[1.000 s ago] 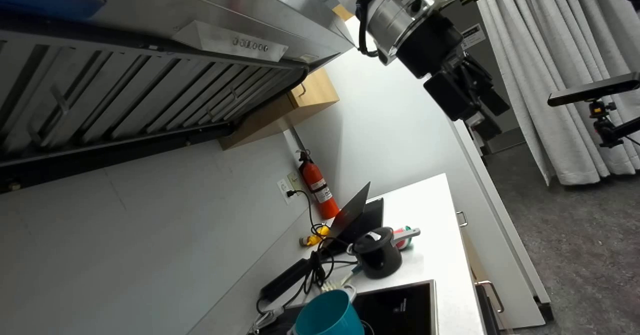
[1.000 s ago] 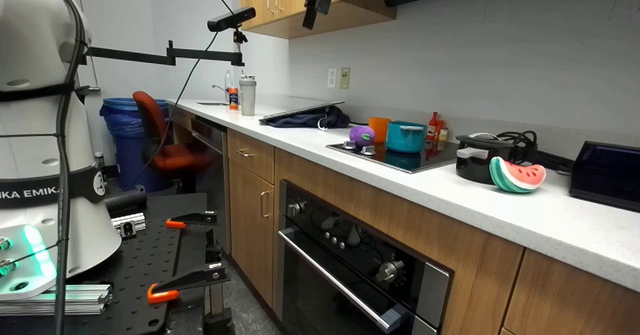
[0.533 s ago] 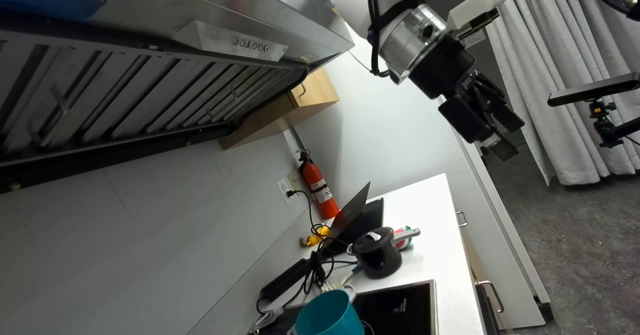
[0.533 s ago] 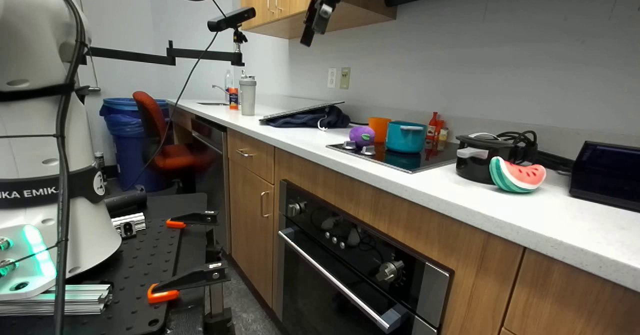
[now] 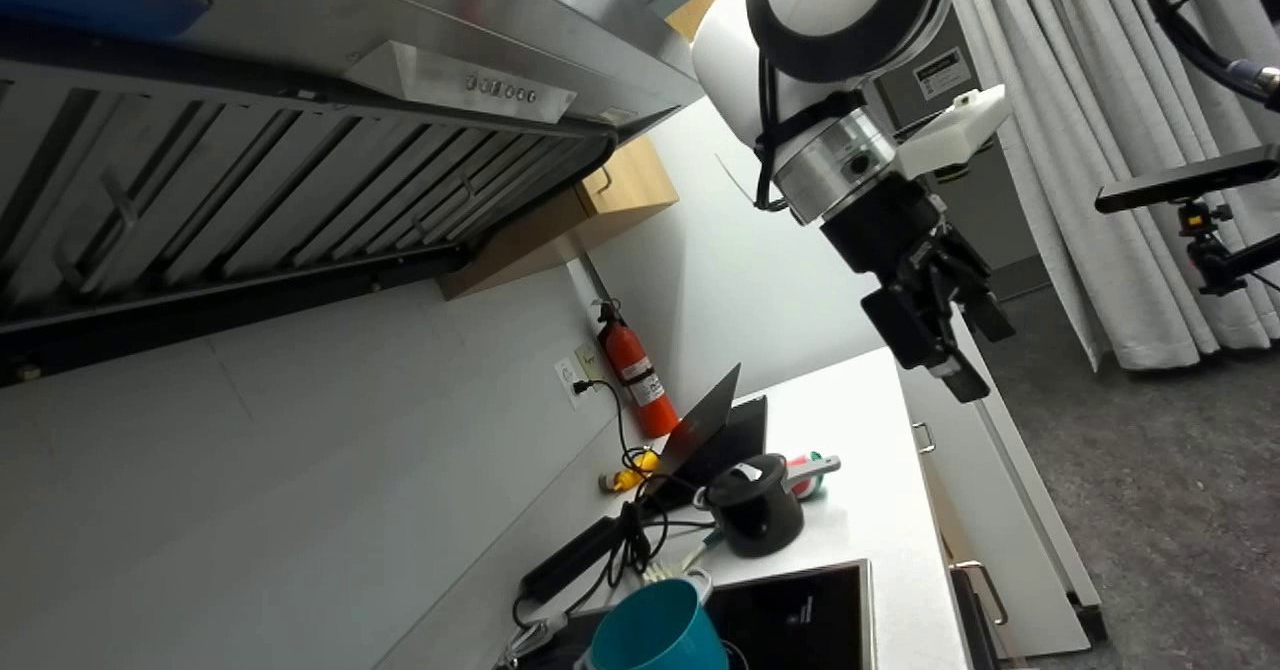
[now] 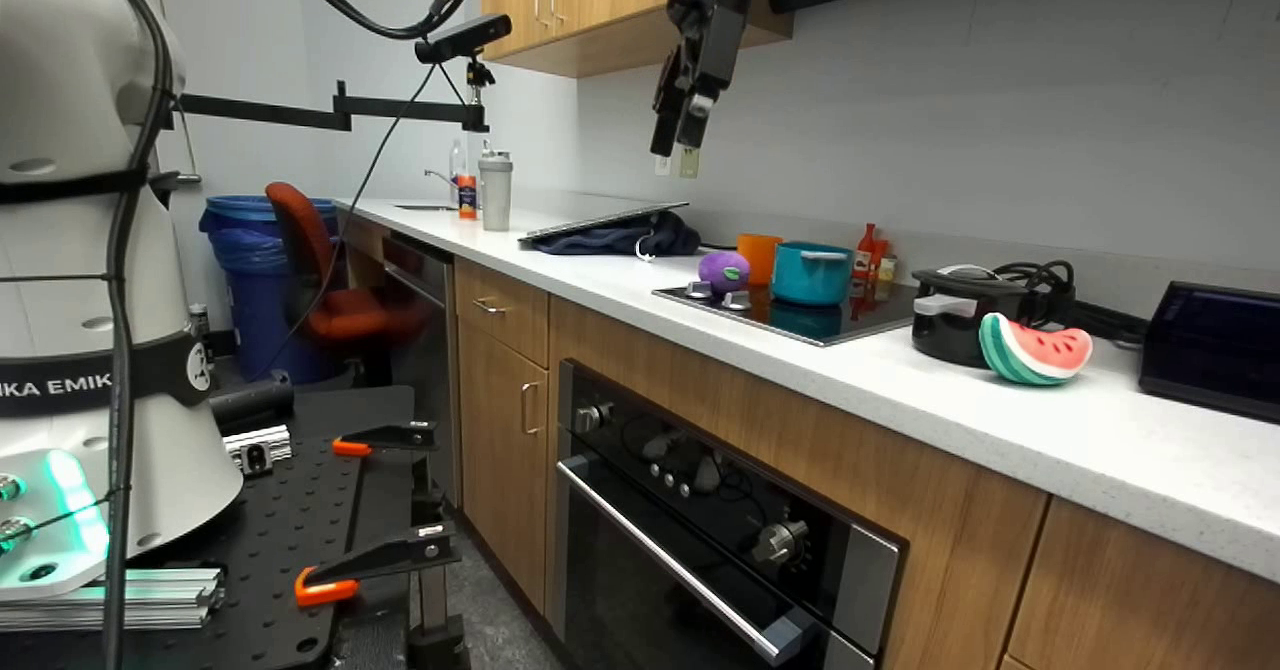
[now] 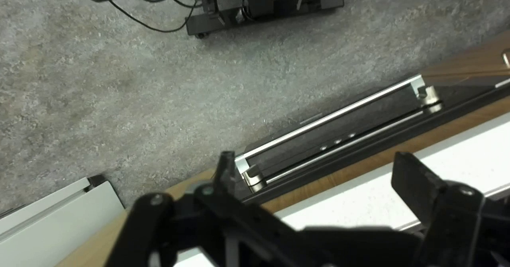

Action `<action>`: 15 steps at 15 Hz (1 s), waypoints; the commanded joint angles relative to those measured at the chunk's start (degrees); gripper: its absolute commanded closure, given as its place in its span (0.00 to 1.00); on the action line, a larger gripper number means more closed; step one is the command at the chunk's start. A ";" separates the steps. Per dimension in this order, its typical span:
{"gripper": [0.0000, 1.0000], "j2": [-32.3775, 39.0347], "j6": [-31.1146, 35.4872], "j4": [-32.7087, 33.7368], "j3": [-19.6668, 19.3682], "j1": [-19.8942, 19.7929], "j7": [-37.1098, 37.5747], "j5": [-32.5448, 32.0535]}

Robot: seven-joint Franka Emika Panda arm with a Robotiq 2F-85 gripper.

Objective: Transfer the lid from the black pot to the blue pot

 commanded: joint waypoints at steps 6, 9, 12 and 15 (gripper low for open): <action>0.00 4.44 19.50 2.42 -2.09 -2.09 4.12 -0.66; 0.00 6.21 22.14 4.00 -2.17 -2.17 4.48 -1.29; 0.00 5.28 21.67 2.82 -2.35 -1.90 2.83 -0.40; 0.00 5.99 21.78 3.41 -2.38 -1.86 2.89 -0.51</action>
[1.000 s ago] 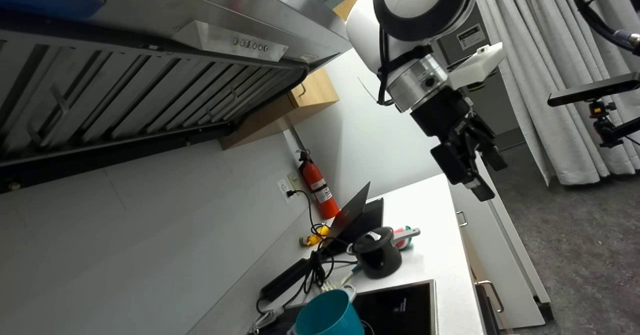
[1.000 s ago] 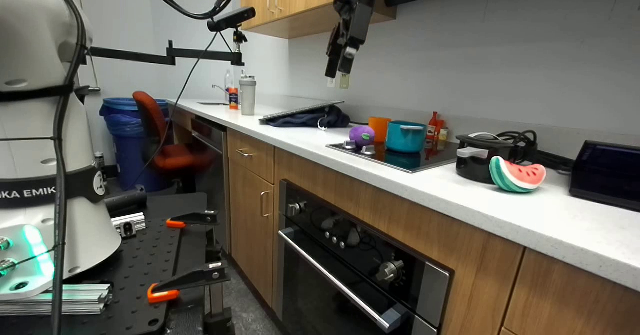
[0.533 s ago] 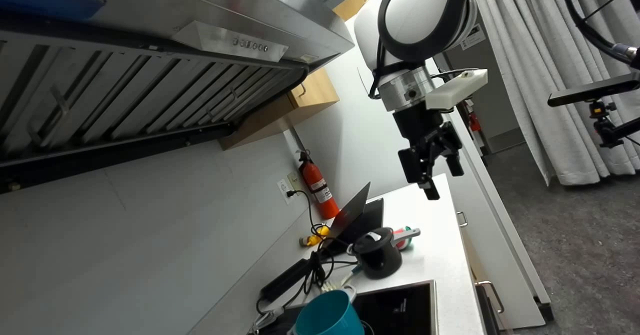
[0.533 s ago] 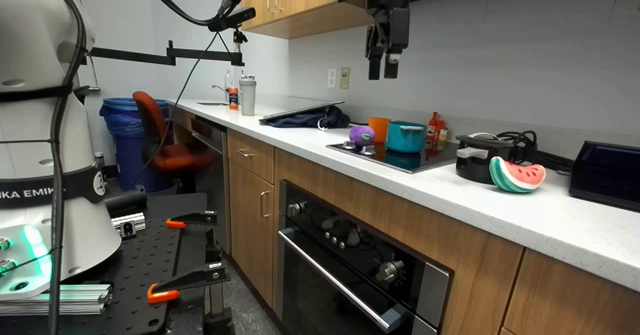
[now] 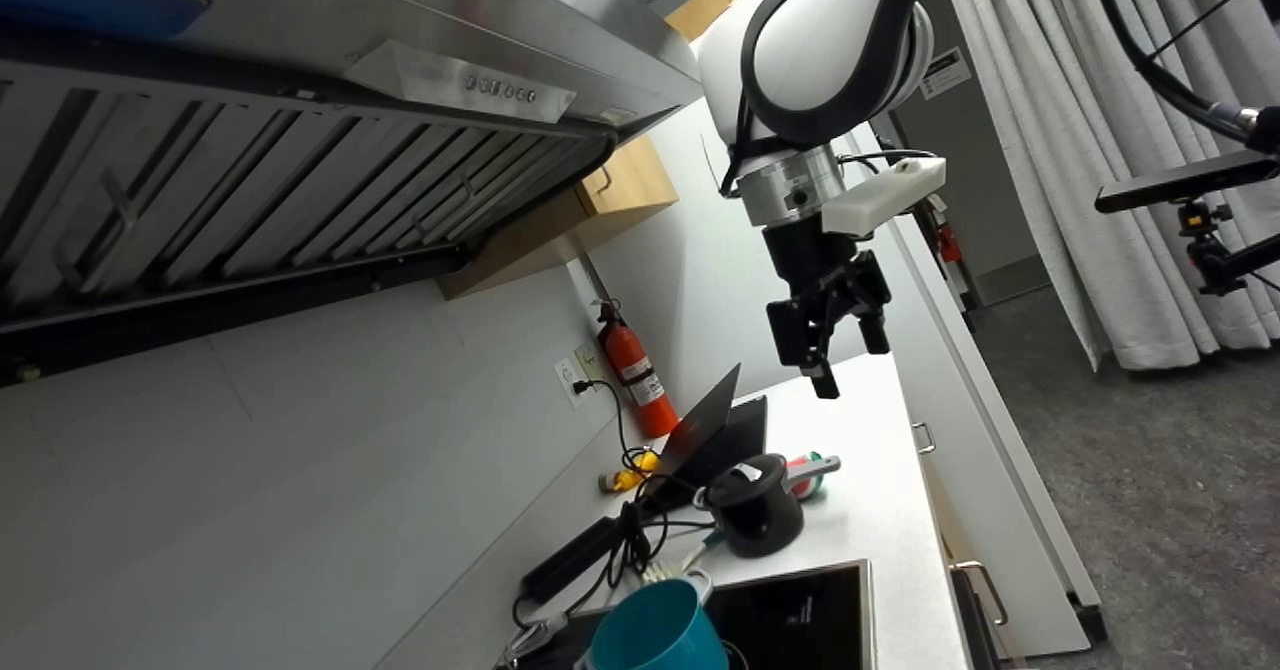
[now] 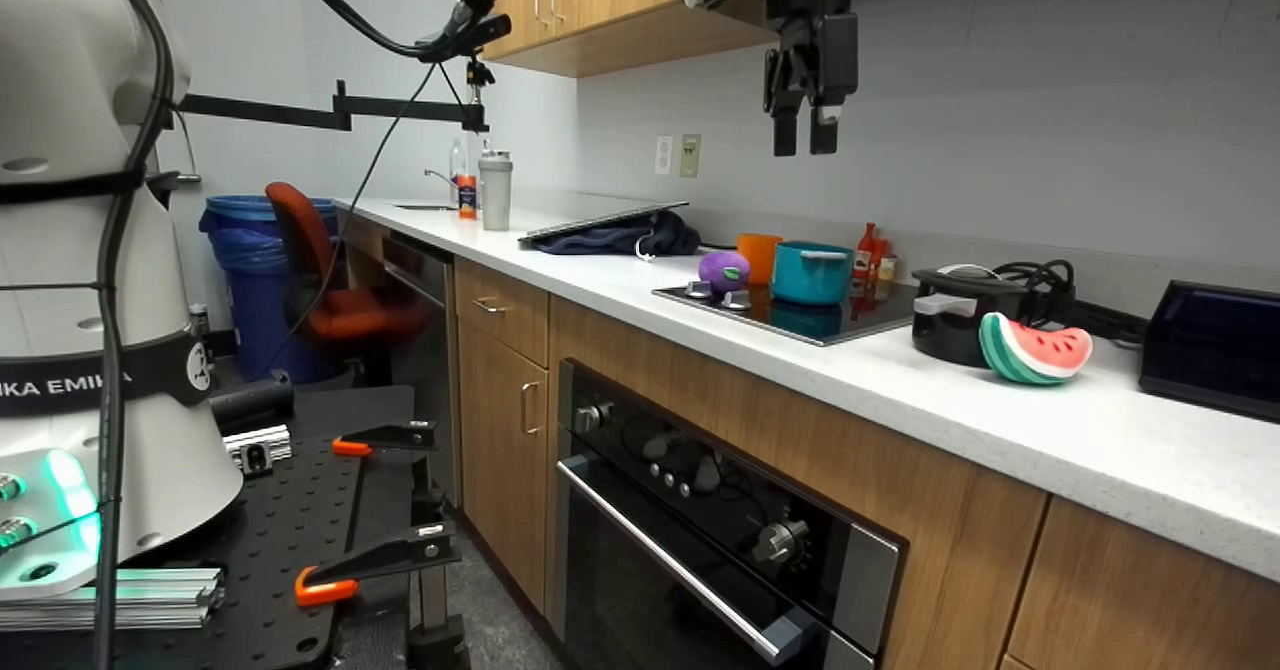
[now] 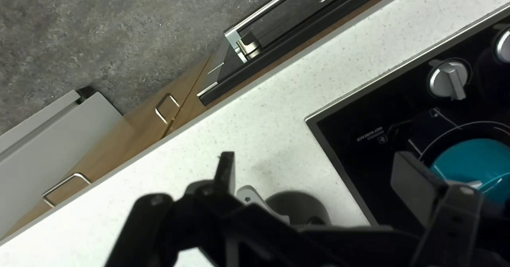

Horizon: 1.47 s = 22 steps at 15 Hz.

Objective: Transfer the lid from the black pot to the blue pot

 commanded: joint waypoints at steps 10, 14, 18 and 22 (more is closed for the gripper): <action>0.00 5.27 0.94 5.17 -0.32 0.01 1.73 -1.94; 0.00 8.90 2.50 9.27 -0.67 0.25 2.36 -2.86; 0.00 12.71 7.17 11.92 -1.17 0.65 3.98 -4.74; 0.00 16.30 10.93 14.64 -1.73 1.29 5.71 -6.46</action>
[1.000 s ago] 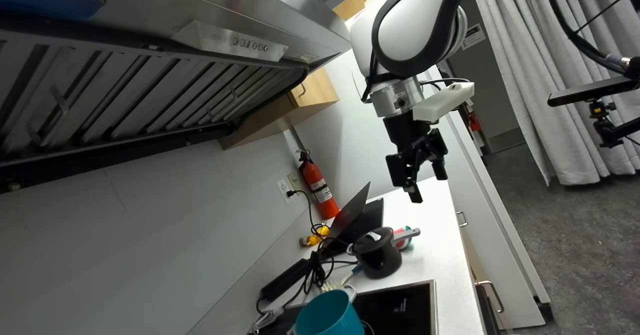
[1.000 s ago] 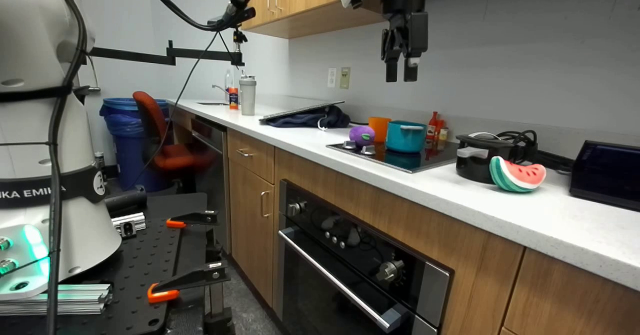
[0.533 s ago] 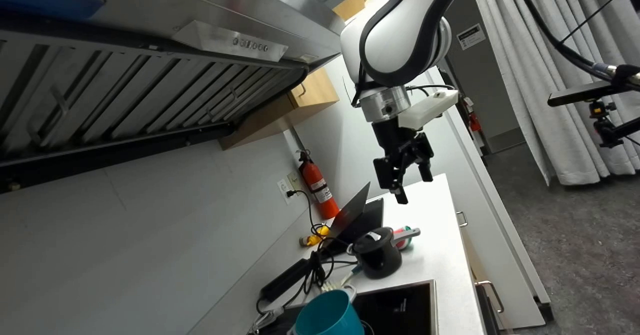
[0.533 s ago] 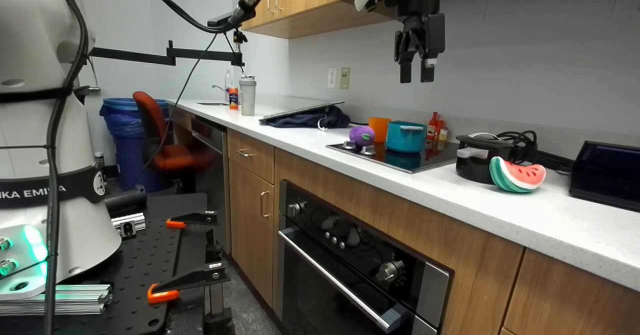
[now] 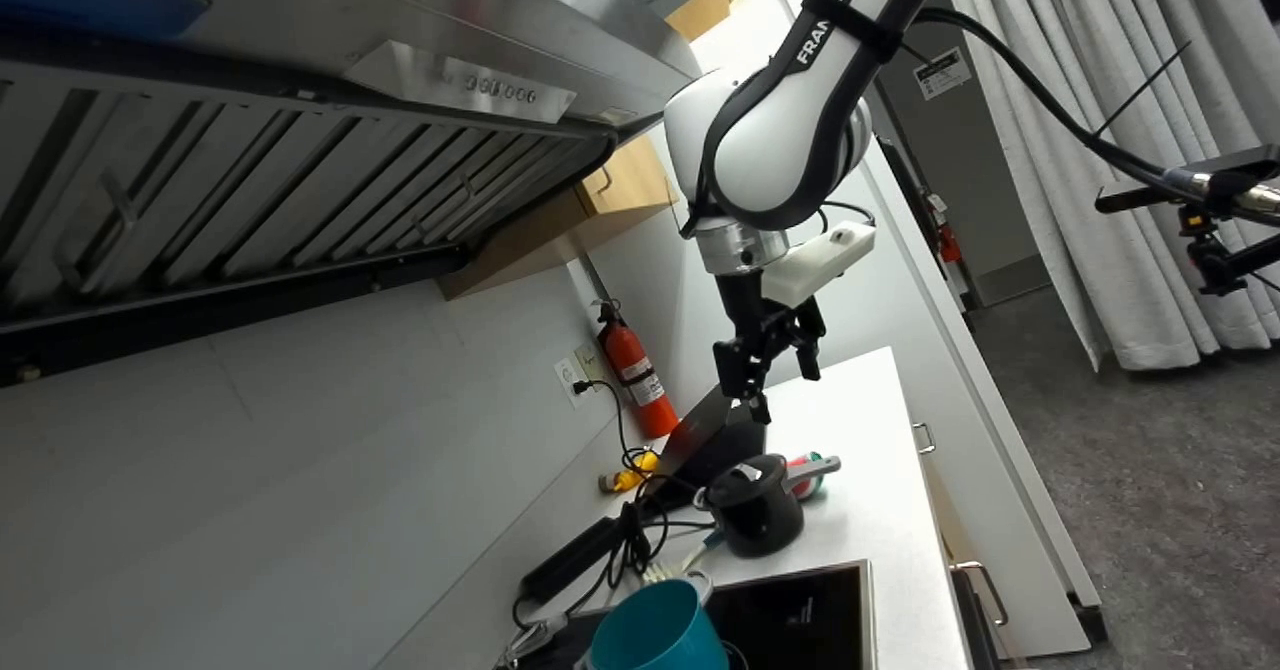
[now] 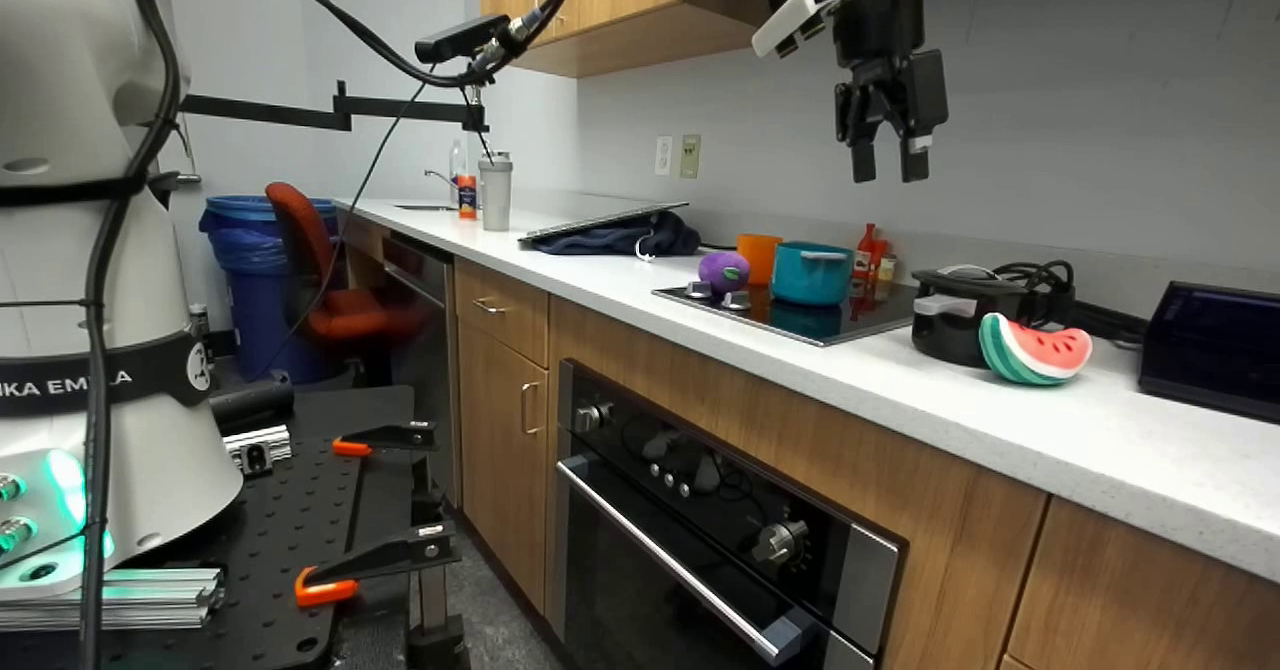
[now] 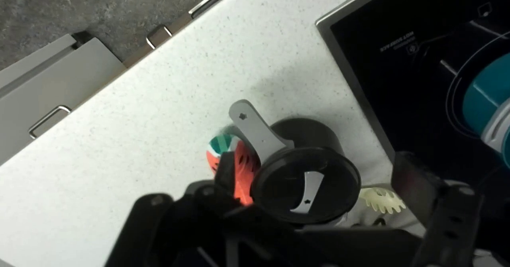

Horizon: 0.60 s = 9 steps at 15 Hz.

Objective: Transfer the lid from the black pot to the blue pot

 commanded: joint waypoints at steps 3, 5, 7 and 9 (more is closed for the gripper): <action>0.00 5.99 3.24 6.40 -1.47 1.58 3.30 -1.38; 0.00 7.69 3.86 7.92 -1.99 1.93 4.36 -1.88; 0.00 9.31 3.72 9.51 -2.43 2.13 4.88 -1.45; 0.00 10.97 3.77 11.07 -3.02 2.42 5.67 -1.54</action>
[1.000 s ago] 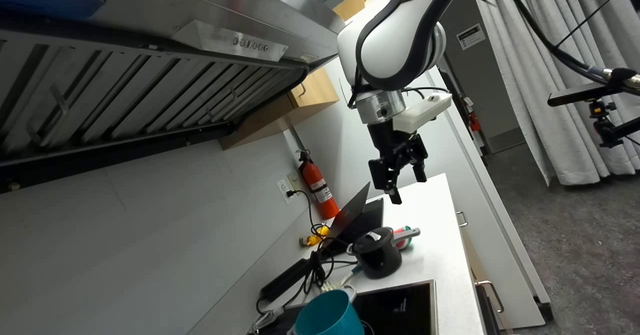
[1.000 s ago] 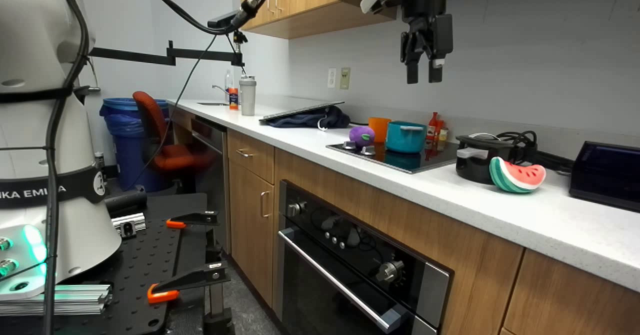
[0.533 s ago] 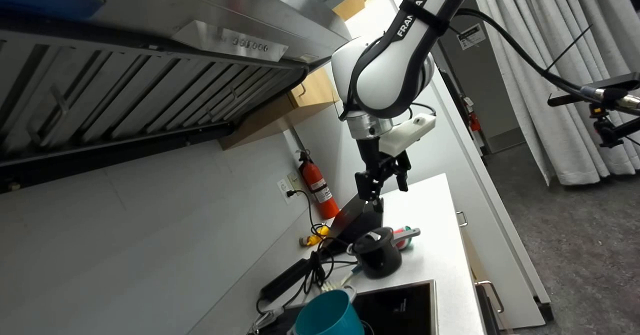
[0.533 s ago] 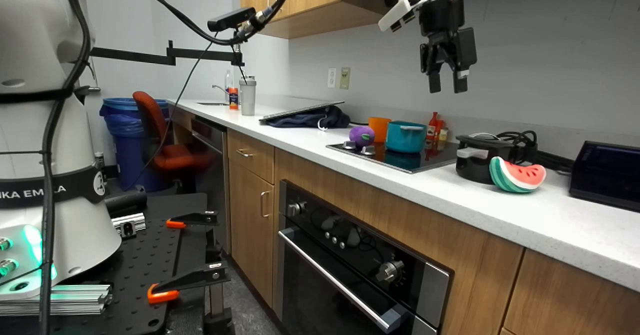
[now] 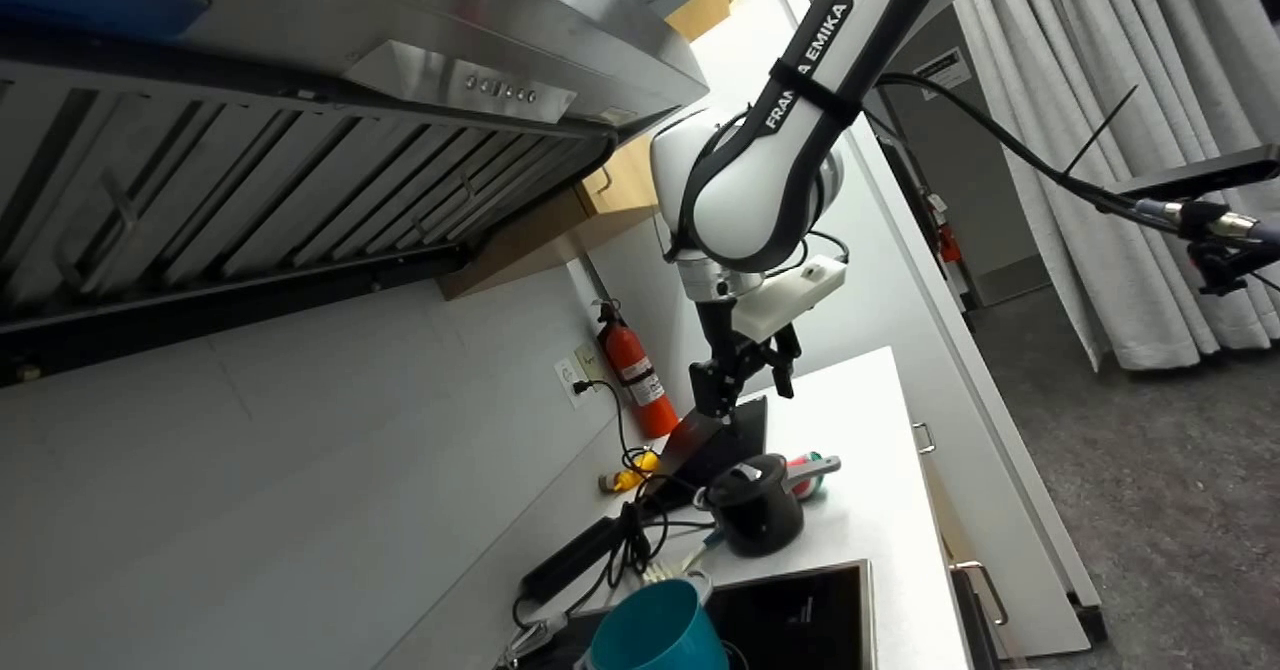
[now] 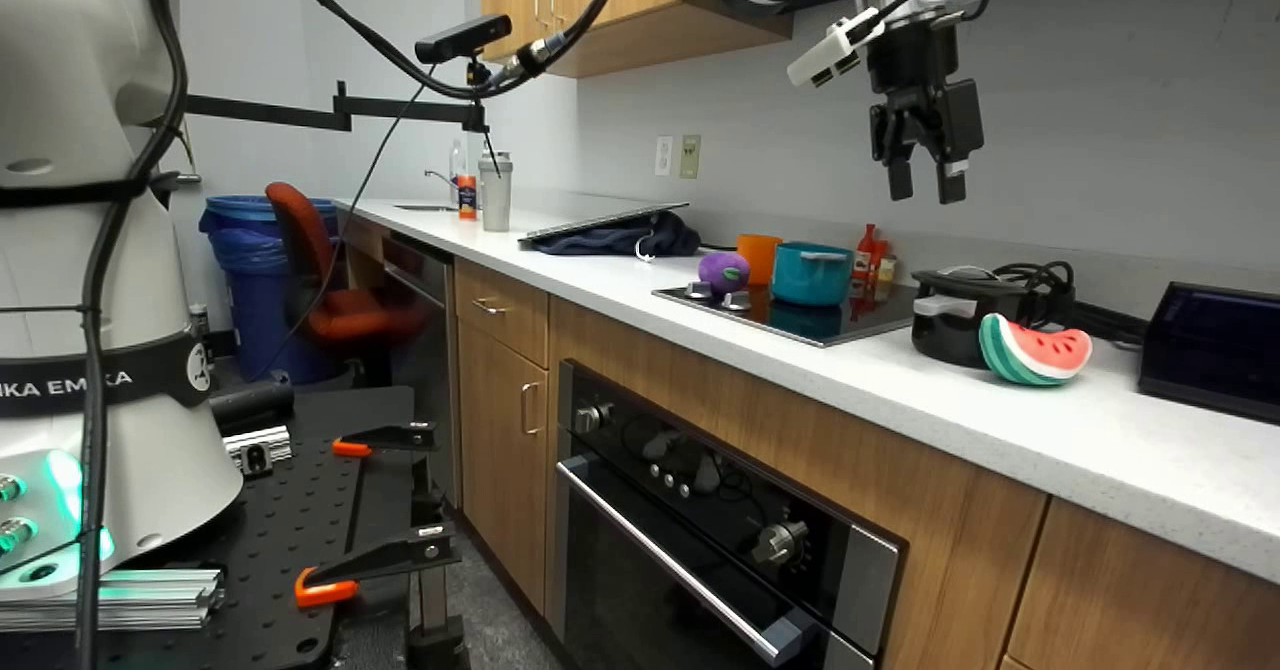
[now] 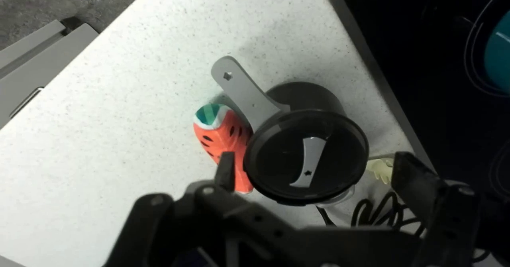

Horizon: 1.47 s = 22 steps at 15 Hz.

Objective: Transfer the lid from the black pot to the blue pot

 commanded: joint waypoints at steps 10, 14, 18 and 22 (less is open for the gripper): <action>0.00 11.06 0.34 12.50 -3.90 3.58 3.40 -1.29; 0.00 13.57 0.11 14.86 -4.65 3.93 3.55 -0.90; 0.00 15.80 -0.26 16.87 -5.26 4.01 3.93 -0.75; 0.00 17.79 -0.66 18.93 -5.76 4.18 4.17 -0.65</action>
